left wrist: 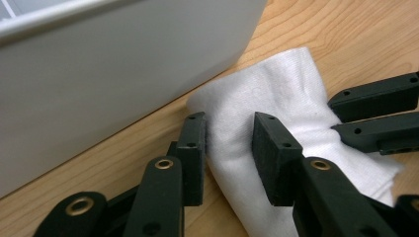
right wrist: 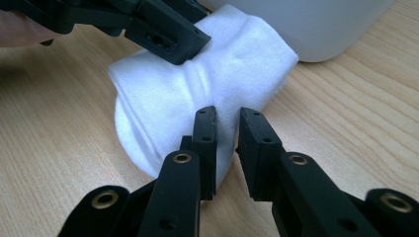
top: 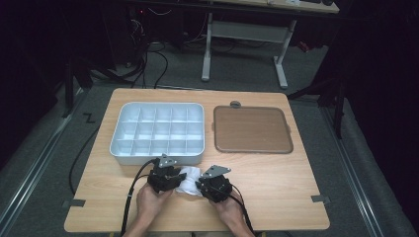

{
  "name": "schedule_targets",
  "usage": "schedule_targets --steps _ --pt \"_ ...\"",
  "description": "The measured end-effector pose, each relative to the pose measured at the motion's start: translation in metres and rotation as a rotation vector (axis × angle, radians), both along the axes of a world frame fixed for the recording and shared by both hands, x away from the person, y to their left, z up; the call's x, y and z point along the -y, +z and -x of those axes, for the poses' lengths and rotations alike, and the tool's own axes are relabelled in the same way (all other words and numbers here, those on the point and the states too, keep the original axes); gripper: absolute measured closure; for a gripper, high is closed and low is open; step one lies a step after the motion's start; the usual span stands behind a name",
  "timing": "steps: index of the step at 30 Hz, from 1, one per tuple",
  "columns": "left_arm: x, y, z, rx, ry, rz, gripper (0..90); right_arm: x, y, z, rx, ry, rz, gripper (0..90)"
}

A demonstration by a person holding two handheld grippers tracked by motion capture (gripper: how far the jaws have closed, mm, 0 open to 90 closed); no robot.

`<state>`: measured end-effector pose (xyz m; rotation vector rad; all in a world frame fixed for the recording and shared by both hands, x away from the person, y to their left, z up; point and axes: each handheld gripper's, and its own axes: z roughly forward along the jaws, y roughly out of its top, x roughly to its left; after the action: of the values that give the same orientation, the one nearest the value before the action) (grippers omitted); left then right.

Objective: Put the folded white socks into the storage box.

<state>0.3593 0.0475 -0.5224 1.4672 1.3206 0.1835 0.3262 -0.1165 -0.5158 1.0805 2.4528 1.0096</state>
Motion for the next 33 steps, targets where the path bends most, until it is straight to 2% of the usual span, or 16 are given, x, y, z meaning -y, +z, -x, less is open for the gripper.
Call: schedule_targets --steps 4,7,16,22,27,30,33 --pt "-0.004 0.0 0.001 -0.013 0.016 0.027 65.9 -0.001 -0.002 0.001 0.005 0.004 -0.002 78.4" --pt "-0.008 0.0 0.001 -0.018 0.021 0.03 65.4 -0.002 -0.003 0.0 0.004 0.015 0.003 78.3" --pt "-0.015 0.001 0.003 -0.024 0.032 -0.007 65.6 -0.009 -0.008 0.003 -0.02 0.029 0.003 78.5" --pt "-0.026 0.003 0.005 -0.062 0.057 0.016 62.9 -0.015 -0.008 0.004 -0.025 0.06 -0.003 78.3" --pt "-0.035 0.007 0.004 -0.073 0.087 0.041 50.3 -0.018 -0.01 0.006 -0.022 0.065 -0.027 76.5" --pt "-0.039 0.014 0.006 -0.065 0.088 0.09 41.2 -0.021 -0.011 0.007 -0.02 0.073 -0.034 73.5" --pt "-0.04 0.016 0.005 -0.07 0.088 0.111 34.0 -0.022 -0.009 0.007 -0.011 0.075 -0.045 69.5"
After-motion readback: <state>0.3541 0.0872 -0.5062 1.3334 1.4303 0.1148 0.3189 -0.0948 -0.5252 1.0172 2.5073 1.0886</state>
